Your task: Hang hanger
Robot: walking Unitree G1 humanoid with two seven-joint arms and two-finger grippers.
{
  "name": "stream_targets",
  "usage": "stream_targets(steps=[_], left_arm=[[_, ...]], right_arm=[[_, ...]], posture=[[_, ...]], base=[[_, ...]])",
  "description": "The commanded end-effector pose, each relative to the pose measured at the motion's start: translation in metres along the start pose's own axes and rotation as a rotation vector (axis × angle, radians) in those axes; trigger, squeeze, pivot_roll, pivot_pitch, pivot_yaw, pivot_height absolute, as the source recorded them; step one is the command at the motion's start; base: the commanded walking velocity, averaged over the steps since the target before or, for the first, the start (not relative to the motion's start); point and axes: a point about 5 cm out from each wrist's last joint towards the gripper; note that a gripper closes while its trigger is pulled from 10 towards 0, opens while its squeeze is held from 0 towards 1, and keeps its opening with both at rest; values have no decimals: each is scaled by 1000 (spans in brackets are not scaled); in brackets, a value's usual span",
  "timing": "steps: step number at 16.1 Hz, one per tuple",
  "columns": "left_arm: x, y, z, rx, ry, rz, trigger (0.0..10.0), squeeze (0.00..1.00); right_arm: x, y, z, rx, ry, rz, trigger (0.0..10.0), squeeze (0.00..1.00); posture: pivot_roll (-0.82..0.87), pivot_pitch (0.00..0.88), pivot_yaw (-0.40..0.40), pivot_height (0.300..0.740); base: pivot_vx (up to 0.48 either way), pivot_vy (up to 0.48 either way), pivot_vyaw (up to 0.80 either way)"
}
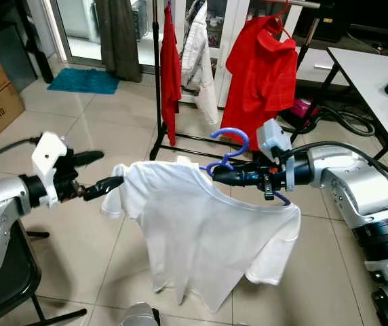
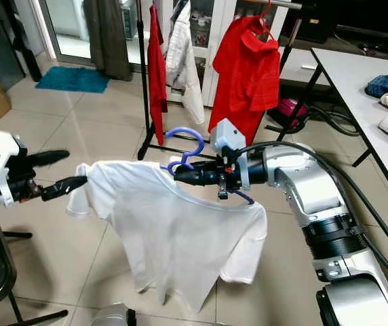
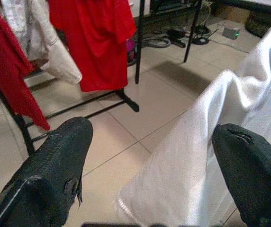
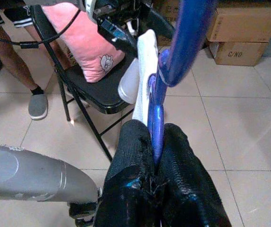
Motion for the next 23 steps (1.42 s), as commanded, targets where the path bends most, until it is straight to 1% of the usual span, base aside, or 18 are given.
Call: stream_targets(steps=[1, 2, 4, 5, 6, 7, 8, 11, 17, 23], left_arm=[[-1, 6, 1, -33, 3, -7, 10000, 0], [-1, 5, 0, -25, -9, -1, 10000, 0], [-5, 2, -6, -4, -70, -10, 10000, 0], [-7, 2, -12, 19, -132, -22, 10000, 0], [-9, 2, -16, 25, -171, -25, 10000, 0], [-10, 1, -20, 33, -208, -26, 4314, 0], [-11, -1, -22, 42, -225, -9, 0, 0], [-12, -3, -15, 38, -180, -7, 0, 0], [-16, -2, -23, 67, -223, -35, 0, 0], [-20, -9, -24, 83, -218, -12, 0, 0]], right_arm=[[5, 8, 1, 23, 3, -35, 0, 0], [4, 9, 1, 24, 8, -40, 0, 0], [4, 10, 2, 23, 17, -47, 0, 0], [4, 10, 3, 22, 20, -48, 0, 0], [4, 10, 4, 22, 21, -48, 0, 0], [3, 11, 4, 22, 26, -48, 0, 0], [2, 11, 5, 23, 31, -49, 0, 0], [0, 11, 7, 22, 36, -53, 0, 0], [-2, 10, 8, 22, 31, -55, 0, 0], [-2, 10, 8, 24, 27, -59, 0, 0]], posture=[[2, 0, -38, 740], [1, 0, -38, 740], [0, 0, -37, 740], [-2, 0, -36, 740], [-4, 0, -35, 740], [-6, 0, -34, 740], [-8, 0, -31, 740], [-7, 0, -28, 740], [-6, 0, -22, 740], [-8, 0, -18, 740]], base=[[0, 0, 0], [0, 0, 0], [0, 0, 0], [0, 0, 0], [0, 0, 0], [0, 0, 0], [0, 0, 0], [0, 0, 0], [0, 0, 0], [0, 0, 0]])
Point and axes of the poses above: a point about 5 cm out from each wrist's last joint towards the gripper, its own x axis pointing back from the gripper into the wrist, its own y axis along the axis of the wrist's last joint, z = x × y, and after that the axes turned 2 degrees about x, right-handed
